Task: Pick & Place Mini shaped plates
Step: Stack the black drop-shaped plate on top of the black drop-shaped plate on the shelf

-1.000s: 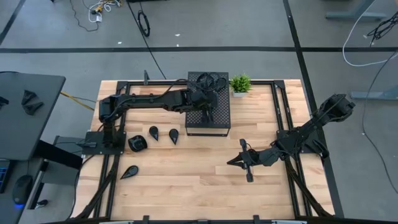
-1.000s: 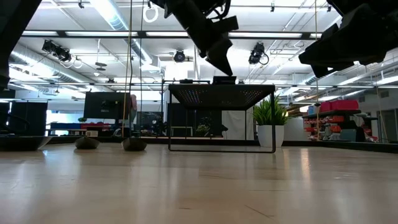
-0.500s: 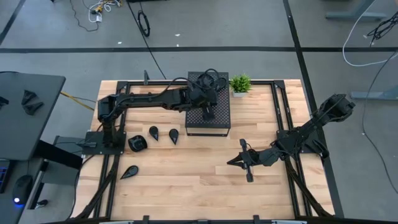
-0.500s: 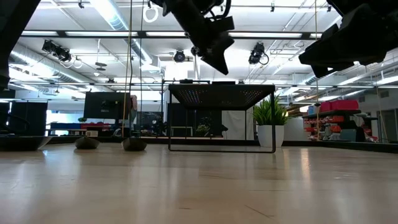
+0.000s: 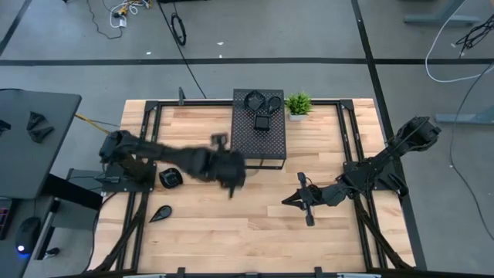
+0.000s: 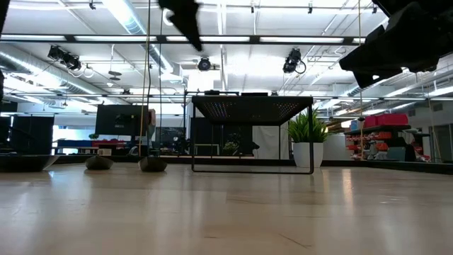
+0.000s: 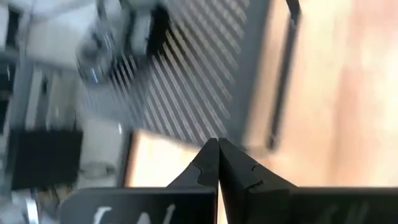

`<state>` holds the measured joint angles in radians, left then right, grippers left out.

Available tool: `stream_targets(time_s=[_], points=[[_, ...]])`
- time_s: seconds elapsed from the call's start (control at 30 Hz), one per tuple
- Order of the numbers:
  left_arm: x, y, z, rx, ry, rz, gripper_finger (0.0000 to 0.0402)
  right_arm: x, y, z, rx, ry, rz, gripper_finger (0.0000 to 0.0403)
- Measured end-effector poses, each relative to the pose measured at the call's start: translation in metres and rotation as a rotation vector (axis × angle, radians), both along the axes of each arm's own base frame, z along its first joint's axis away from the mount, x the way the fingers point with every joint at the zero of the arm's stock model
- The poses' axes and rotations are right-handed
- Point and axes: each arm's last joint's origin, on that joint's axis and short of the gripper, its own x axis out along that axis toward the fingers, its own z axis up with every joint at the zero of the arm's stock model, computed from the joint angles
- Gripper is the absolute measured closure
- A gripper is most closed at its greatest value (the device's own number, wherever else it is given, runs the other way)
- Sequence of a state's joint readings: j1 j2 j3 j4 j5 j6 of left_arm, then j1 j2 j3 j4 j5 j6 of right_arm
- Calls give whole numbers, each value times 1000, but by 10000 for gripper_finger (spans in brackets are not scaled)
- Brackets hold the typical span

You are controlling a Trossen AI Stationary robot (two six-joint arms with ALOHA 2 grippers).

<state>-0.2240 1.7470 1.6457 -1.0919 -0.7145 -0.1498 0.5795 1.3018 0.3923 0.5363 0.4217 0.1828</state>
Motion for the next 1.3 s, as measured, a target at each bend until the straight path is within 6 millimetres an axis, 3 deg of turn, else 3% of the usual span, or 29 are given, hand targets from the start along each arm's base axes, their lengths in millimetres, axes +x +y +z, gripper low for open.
stream_targets(time_s=[0.27,0.47,0.53,0.7,0.87,1.0,1.3], points=[[-60,-94,-14,-134,-97,234,397,2,-3,1,-10,-14,-26,389],[-101,-131,-29,-207,-284,422,383,6,-9,2,-17,-21,-55,389],[-112,-137,-42,-246,-238,480,369,7,-11,2,-16,-23,-63,389],[-142,-150,-75,-328,72,611,318,8,-13,2,-13,-27,-74,389],[-173,-166,-105,-357,304,499,276,8,-13,3,-9,-30,-74,389],[-191,-174,-127,-378,356,397,270,8,-13,4,-1,-40,-75,389],[-210,-158,-169,-400,284,494,275,9,-12,5,-6,-55,-71,389]])
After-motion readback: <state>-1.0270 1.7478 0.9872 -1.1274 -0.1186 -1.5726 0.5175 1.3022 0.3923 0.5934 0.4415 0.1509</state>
